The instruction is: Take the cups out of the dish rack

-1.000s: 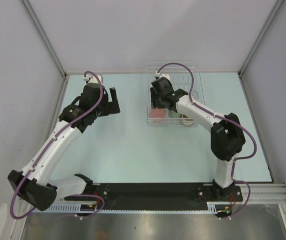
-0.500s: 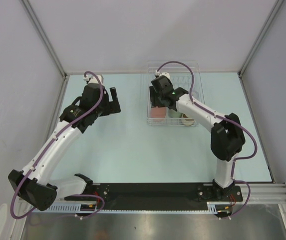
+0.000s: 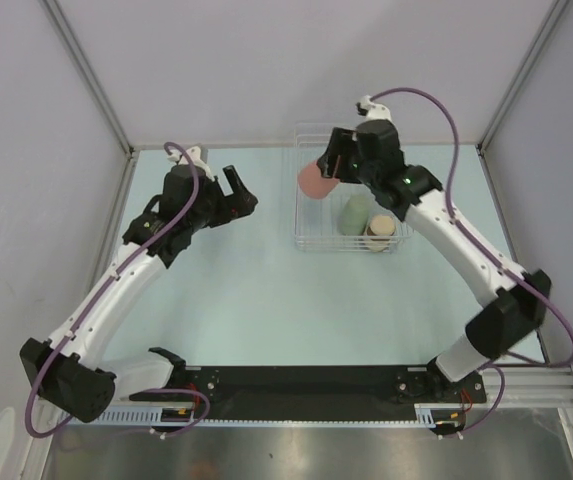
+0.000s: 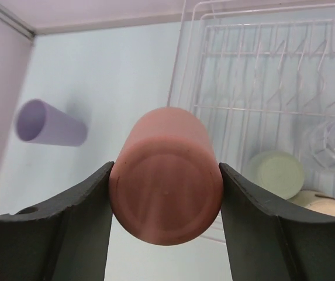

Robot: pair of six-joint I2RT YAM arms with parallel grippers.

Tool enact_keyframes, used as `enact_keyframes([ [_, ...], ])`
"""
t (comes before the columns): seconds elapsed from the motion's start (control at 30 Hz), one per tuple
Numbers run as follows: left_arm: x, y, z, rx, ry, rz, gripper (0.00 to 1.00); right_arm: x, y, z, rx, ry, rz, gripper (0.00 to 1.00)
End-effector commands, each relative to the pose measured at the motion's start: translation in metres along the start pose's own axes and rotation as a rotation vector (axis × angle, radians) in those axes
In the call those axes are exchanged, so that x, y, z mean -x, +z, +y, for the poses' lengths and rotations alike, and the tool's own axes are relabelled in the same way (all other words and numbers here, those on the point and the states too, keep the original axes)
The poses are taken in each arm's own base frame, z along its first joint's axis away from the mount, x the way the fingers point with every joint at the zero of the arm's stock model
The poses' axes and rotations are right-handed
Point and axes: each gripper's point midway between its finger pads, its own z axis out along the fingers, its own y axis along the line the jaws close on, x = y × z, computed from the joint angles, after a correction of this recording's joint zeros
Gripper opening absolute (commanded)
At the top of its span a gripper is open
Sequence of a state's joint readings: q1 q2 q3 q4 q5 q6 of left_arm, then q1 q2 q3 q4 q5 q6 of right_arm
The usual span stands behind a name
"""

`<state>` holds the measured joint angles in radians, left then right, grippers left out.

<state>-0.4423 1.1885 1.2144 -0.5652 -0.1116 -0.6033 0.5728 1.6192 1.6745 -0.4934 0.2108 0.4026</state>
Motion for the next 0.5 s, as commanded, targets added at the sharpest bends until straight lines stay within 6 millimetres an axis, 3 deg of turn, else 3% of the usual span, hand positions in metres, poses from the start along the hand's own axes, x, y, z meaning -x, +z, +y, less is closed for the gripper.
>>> enact_keyframes([
  [0.0, 0.031, -0.021, -0.046, -0.325, -0.163, -0.081, 0.99, 0.024, -0.036, 0.011, 0.278, 0.25, -0.097, 0.0],
  [0.03, 0.027, -0.02, -0.048, -0.361, -0.175, -0.069, 0.99, 0.022, -0.038, 0.008, 0.301, 0.276, -0.09, 0.0],
  [0.07, 0.032, -0.028, -0.064, -0.465, -0.182, -0.071, 0.99, 0.022, -0.041, 0.007, 0.346, 0.295, -0.079, 0.0],
  [0.1, 0.034, -0.029, -0.067, -0.508, -0.188, -0.066, 0.99, 0.009, -0.04, 0.003, 0.359, 0.314, -0.056, 0.0],
  [0.13, 0.028, -0.027, -0.069, -0.542, -0.222, -0.041, 0.99, 0.015, -0.049, 0.012, 0.429, 0.335, -0.068, 0.0],
  [0.17, 0.034, -0.037, -0.084, -0.646, -0.22, -0.058, 0.99, 0.013, -0.051, 0.013, 0.454, 0.352, -0.064, 0.0],
  [0.2, 0.035, -0.038, -0.086, -0.684, -0.243, -0.061, 0.99, 0.015, -0.052, 0.012, 0.491, 0.366, -0.09, 0.0],
  [0.23, 0.023, -0.03, -0.081, -0.699, -0.282, -0.033, 0.99, 0.013, -0.059, 0.019, 0.547, 0.402, -0.07, 0.0],
  [0.27, 0.031, -0.041, -0.093, -0.801, -0.323, -0.044, 1.0, 0.013, -0.062, 0.022, 0.578, 0.416, -0.071, 0.0],
  [0.4, 0.025, -0.038, -0.097, -0.923, -0.423, -0.004, 0.97, 0.011, -0.071, 0.032, 0.711, 0.485, -0.077, 0.0],
  [0.47, 0.025, -0.034, -0.101, -0.951, -0.438, 0.022, 0.91, 0.003, -0.07, 0.032, 0.735, 0.524, -0.056, 0.0],
])
